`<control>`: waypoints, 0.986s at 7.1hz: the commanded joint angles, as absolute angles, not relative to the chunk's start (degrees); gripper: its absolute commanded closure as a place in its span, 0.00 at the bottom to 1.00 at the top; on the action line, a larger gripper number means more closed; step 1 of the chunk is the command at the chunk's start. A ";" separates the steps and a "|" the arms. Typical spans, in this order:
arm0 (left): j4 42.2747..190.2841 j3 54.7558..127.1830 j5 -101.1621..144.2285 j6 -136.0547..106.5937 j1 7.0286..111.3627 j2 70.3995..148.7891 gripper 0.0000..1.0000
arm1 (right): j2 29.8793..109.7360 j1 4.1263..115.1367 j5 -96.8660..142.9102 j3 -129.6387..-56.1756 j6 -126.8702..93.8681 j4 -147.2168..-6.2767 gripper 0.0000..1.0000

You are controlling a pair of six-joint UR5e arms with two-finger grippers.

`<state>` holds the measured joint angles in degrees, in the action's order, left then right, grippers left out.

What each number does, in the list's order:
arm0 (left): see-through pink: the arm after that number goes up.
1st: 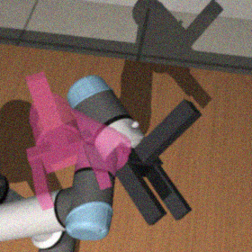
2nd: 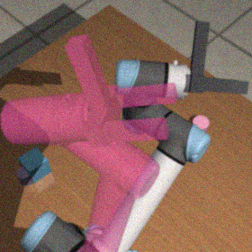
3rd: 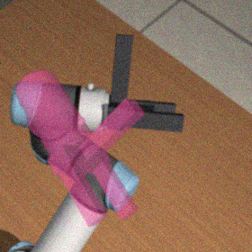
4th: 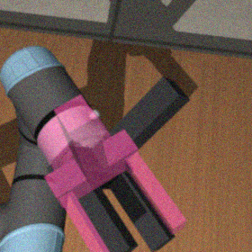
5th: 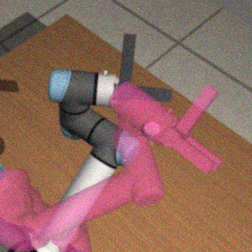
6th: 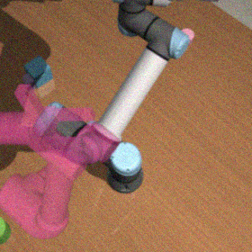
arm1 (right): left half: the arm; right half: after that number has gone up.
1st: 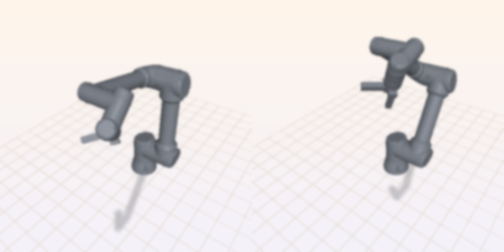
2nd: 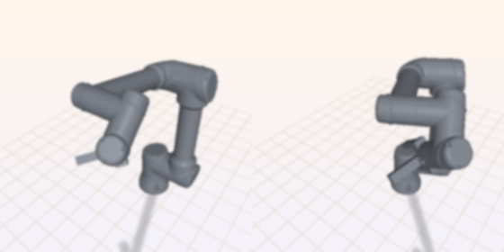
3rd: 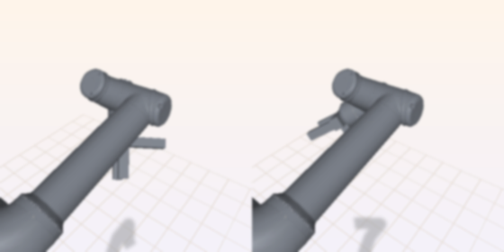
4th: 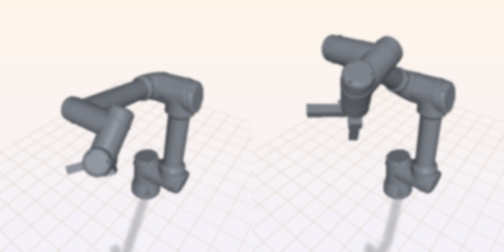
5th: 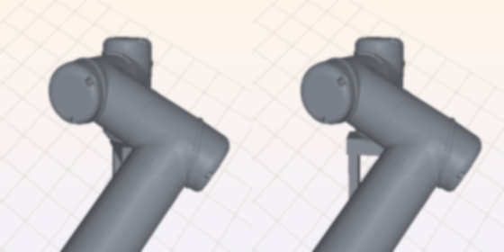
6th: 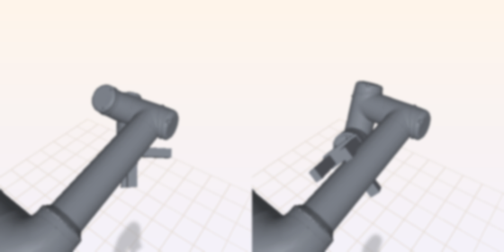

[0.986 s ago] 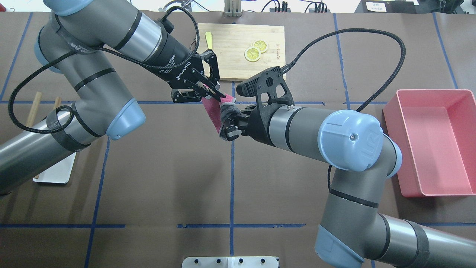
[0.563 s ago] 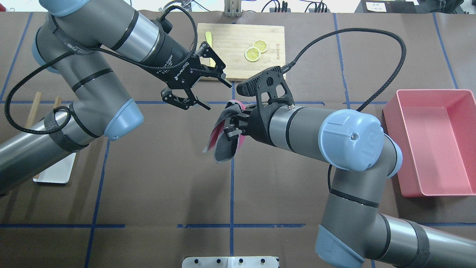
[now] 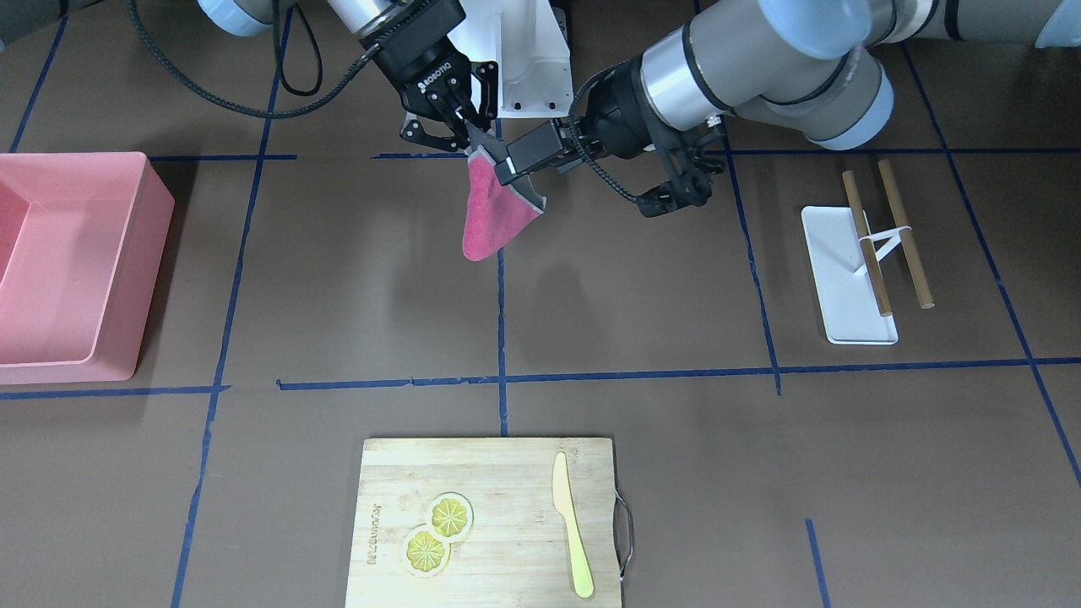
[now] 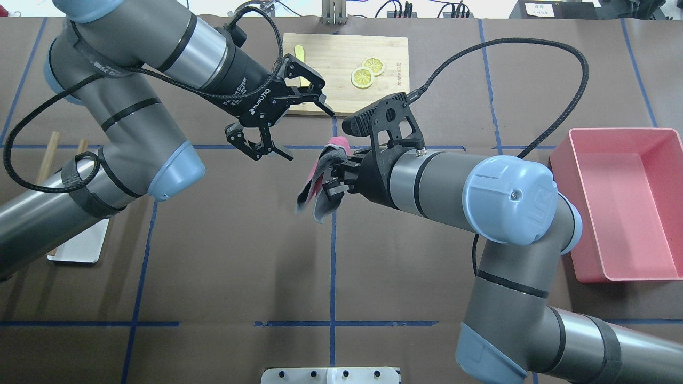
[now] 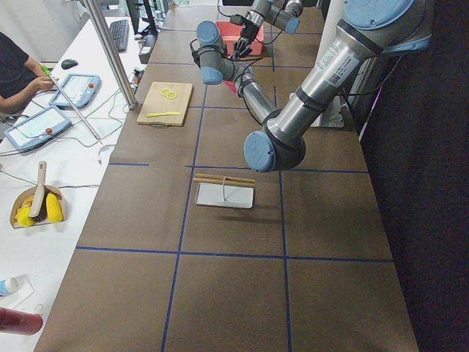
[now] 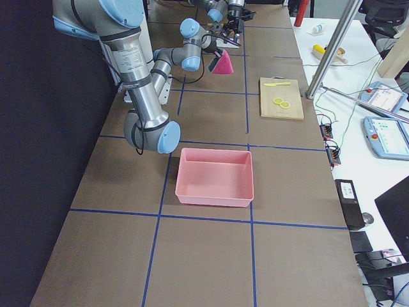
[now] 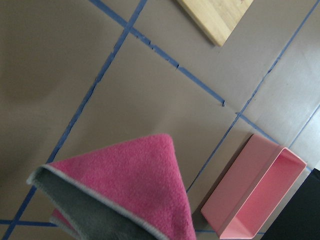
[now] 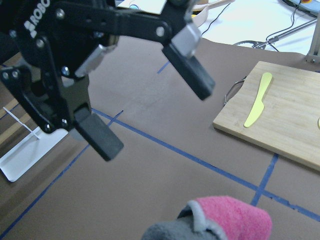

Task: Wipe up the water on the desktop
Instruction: 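Open the left gripper and withdraw it while the right gripper holds the cloth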

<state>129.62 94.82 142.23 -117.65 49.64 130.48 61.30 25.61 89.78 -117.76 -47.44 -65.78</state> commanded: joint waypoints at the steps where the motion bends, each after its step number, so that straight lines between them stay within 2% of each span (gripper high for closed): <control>1: 129.11 97.46 141.94 -110.46 56.83 125.72 0.00 | 61.96 25.58 91.93 -124.42 -52.19 -81.30 1.00; 4: 128.50 98.79 141.86 -90.67 63.44 118.75 0.00 | 61.53 27.23 95.94 -131.20 -52.38 -104.51 1.00; 7: 124.82 98.88 134.26 -70.37 69.43 114.01 0.00 | 61.87 28.47 97.64 -131.13 -52.38 -105.82 1.00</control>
<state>126.45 98.81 138.79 -78.14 67.82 115.96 61.82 27.90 96.72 -131.12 -52.40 -105.20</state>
